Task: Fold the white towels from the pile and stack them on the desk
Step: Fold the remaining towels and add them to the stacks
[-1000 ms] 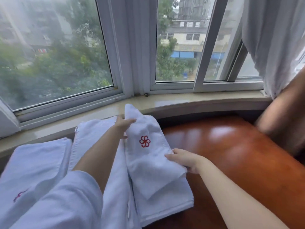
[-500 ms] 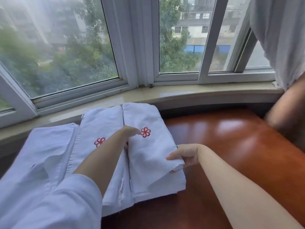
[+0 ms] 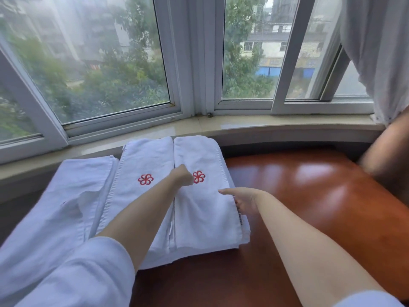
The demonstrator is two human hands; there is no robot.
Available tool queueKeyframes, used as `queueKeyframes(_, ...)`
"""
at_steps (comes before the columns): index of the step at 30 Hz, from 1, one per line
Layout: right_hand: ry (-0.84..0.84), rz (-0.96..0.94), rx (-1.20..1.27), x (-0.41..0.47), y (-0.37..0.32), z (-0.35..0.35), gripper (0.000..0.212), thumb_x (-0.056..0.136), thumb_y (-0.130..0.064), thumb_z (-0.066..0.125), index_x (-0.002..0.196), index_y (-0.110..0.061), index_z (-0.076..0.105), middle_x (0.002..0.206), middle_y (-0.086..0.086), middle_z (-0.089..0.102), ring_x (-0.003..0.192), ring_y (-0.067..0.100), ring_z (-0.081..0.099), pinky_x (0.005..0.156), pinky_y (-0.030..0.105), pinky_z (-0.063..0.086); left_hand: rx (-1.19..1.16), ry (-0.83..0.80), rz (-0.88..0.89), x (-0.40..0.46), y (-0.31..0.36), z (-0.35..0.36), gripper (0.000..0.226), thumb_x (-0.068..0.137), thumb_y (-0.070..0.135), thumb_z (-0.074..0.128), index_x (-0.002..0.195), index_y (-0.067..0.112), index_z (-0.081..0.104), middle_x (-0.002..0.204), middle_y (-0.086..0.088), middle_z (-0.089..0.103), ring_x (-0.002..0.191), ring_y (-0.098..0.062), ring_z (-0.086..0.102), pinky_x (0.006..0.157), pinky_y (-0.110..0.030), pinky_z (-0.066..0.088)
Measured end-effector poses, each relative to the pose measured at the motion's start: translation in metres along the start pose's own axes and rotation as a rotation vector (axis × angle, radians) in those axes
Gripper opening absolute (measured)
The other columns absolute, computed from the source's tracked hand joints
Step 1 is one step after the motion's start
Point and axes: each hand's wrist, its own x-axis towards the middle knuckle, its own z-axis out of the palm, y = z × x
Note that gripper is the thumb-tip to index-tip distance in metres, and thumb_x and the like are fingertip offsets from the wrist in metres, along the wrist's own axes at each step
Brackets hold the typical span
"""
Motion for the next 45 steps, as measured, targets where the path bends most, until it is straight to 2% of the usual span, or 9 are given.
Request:
queueKeyframes(9, 0.195, -0.287, 0.257, 0.050, -0.056, -0.004, 0.027, 0.092, -0.016, 0.060, 0.118, -0.008, 0.058, 0.089, 0.005, 0.073, 0.066, 0.014, 0.072, 0.049, 0.022, 0.052, -0.275, -0.035, 0.015, 0.047, 0.002, -0.009, 0.061, 0.091, 0.006, 0.049, 0.148, 0.009, 0.030, 0.150, -0.013, 0.035, 0.135, -0.030, 0.037, 0.103, -0.030, 0.034)
queueKeyframes(13, 0.212, -0.363, 0.129, 0.085, -0.090, -0.012, 0.054, 0.094, -0.018, 0.056, 0.145, -0.018, 0.038, 0.144, 0.005, 0.045, 0.130, 0.024, 0.046, 0.099, 0.032, 0.042, -0.359, -0.005, -0.007, 0.079, 0.005, -0.016, 0.061, 0.088, 0.004, 0.050, 0.147, 0.011, 0.034, 0.146, -0.013, 0.040, 0.132, -0.029, 0.040, 0.106, -0.033, 0.037)
queueKeyframes(16, 0.231, -0.349, 0.122, 0.112, -0.114, -0.019, 0.048, 0.094, -0.018, 0.058, 0.141, -0.010, 0.045, 0.149, 0.006, 0.039, 0.138, 0.023, 0.034, 0.104, 0.032, 0.032, -0.433, 0.038, -0.016, 0.110, 0.006, -0.020, 0.058, 0.087, 0.000, 0.047, 0.143, 0.011, 0.039, 0.140, -0.015, 0.046, 0.126, -0.030, 0.047, 0.105, -0.036, 0.041)
queueKeyframes(22, 0.433, -0.525, 0.256, 0.153, -0.151, -0.024, 0.040, 0.083, 0.010, 0.059, 0.118, -0.010, 0.065, 0.100, 0.007, 0.066, 0.076, 0.013, 0.060, 0.071, 0.024, 0.052, -0.505, 0.262, 0.024, 0.154, 0.007, -0.026, 0.037, 0.086, 0.000, 0.042, 0.110, 0.019, 0.064, 0.120, -0.006, 0.058, 0.098, -0.023, 0.059, 0.080, -0.028, 0.050)
queueKeyframes(25, 0.464, -0.581, 0.429, 0.162, -0.158, -0.022, 0.031, 0.077, 0.010, 0.070, 0.093, -0.017, 0.069, 0.090, 0.004, 0.066, 0.075, 0.013, 0.064, 0.064, 0.018, 0.054, -0.418, 0.305, 0.113, 0.163, 0.003, -0.022, 0.036, 0.088, 0.000, 0.046, 0.111, 0.019, 0.066, 0.121, -0.004, 0.054, 0.103, -0.023, 0.058, 0.080, -0.026, 0.048)
queueKeyframes(29, 0.720, -0.504, 0.021, 0.166, -0.140, -0.023, 0.045, 0.083, 0.009, 0.045, 0.115, -0.015, 0.065, 0.130, 0.008, 0.055, 0.118, 0.021, 0.052, 0.088, 0.026, 0.048, -0.225, 0.255, 0.161, 0.158, -0.011, -0.021, 0.046, 0.086, 0.003, 0.055, 0.130, 0.014, 0.056, 0.139, -0.008, 0.041, 0.128, -0.020, 0.043, 0.095, -0.019, 0.032)
queueKeyframes(33, 0.954, -0.471, -0.236, 0.153, -0.130, -0.004, 0.047, 0.081, 0.002, 0.046, 0.121, -0.018, 0.059, 0.134, 0.002, 0.043, 0.121, 0.022, 0.039, 0.088, 0.024, 0.037, -0.211, 0.345, 0.081, 0.138, -0.030, -0.038, 0.041, 0.088, 0.005, 0.046, 0.125, 0.018, 0.059, 0.136, -0.005, 0.048, 0.126, -0.022, 0.044, 0.096, -0.029, 0.038)
queueKeyframes(42, 0.319, -0.401, -0.342, 0.111, -0.114, 0.126, 0.010, 0.082, -0.009, 0.058, 0.074, -0.003, 0.056, 0.076, 0.006, 0.051, 0.072, 0.023, 0.050, 0.066, 0.030, 0.042, 0.040, 0.273, -0.186, 0.048, -0.115, -0.058, 0.041, 0.088, 0.011, 0.049, 0.129, 0.012, 0.054, 0.144, -0.011, 0.041, 0.129, -0.028, 0.043, 0.100, -0.039, 0.044)
queueKeyframes(45, 0.353, -0.364, -0.439, 0.101, -0.111, 0.149, 0.011, 0.082, -0.012, 0.062, 0.087, -0.011, 0.052, 0.096, 0.010, 0.058, 0.089, 0.024, 0.058, 0.071, 0.027, 0.045, 0.153, 0.260, -0.229, 0.023, -0.140, -0.067, 0.052, 0.085, 0.014, 0.052, 0.137, 0.016, 0.045, 0.151, -0.007, 0.031, 0.131, -0.028, 0.037, 0.094, -0.038, 0.043)
